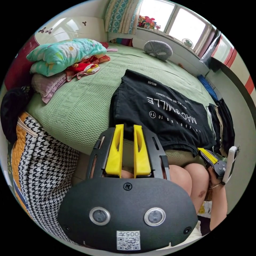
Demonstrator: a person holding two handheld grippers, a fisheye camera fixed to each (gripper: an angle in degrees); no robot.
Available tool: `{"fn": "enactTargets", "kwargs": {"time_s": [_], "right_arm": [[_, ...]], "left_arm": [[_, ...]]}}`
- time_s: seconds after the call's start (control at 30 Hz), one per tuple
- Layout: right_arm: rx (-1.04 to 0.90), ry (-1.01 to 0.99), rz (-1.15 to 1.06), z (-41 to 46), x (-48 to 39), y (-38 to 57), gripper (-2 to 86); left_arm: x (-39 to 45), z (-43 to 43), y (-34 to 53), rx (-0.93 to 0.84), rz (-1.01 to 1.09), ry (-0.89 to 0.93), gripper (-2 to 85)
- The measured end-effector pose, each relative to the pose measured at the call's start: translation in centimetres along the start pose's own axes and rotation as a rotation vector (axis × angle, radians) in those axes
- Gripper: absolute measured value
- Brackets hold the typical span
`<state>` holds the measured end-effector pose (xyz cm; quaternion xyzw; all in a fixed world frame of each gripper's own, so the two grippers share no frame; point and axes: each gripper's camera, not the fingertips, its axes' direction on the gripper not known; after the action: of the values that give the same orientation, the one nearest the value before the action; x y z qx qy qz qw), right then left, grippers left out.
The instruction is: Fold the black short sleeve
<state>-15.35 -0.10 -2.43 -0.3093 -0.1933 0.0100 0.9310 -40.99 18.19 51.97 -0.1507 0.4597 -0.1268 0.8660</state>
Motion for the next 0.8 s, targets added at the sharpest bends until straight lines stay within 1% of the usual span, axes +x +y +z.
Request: {"fn": "enactTargets", "kwargs": {"time_s": [0.2,0.27,0.33,0.47,0.57,0.63,0.7,0.8], "right_arm": [[0.0,0.014,-0.003,-0.3,-1.4,-0.3,-0.9],[-0.001,0.01,-0.002,-0.4,-1.7,-0.4,-0.9],[-0.001,0.011,-0.002,-0.5,-2.2,-0.5,-0.9],[-0.001,0.022,-0.002,-0.7,-2.9,-0.5,-0.9],[-0.002,0.036,-0.005,-0.8,-3.6,-0.6,-0.9],[-0.004,0.049,-0.013,-0.9,-4.1,-0.7,-0.9],[-0.004,0.054,-0.018,-1.0,-4.4,-0.7,-1.0],[-0.003,0.055,-0.021,-1.1,-4.8,-0.7,-0.9]], "left_arm": [[-3.5,-2.7,1.8,0.091,-0.042,0.052,3.7],[-4.9,-2.4,2.3,0.069,-0.053,0.022,3.7],[-6.6,-1.0,2.7,0.005,-0.072,-0.024,4.0],[-7.3,-0.6,3.0,-0.006,-0.055,-0.014,4.6],[-6.8,-1.6,3.0,0.03,-0.01,-0.067,5.4],[-6.3,-1.9,2.9,0.041,0.041,-0.168,6.7],[-6.2,-1.9,2.8,0.037,0.058,-0.222,8.2],[-6.8,-1.9,2.6,0.042,0.062,-0.202,11.1]]}}
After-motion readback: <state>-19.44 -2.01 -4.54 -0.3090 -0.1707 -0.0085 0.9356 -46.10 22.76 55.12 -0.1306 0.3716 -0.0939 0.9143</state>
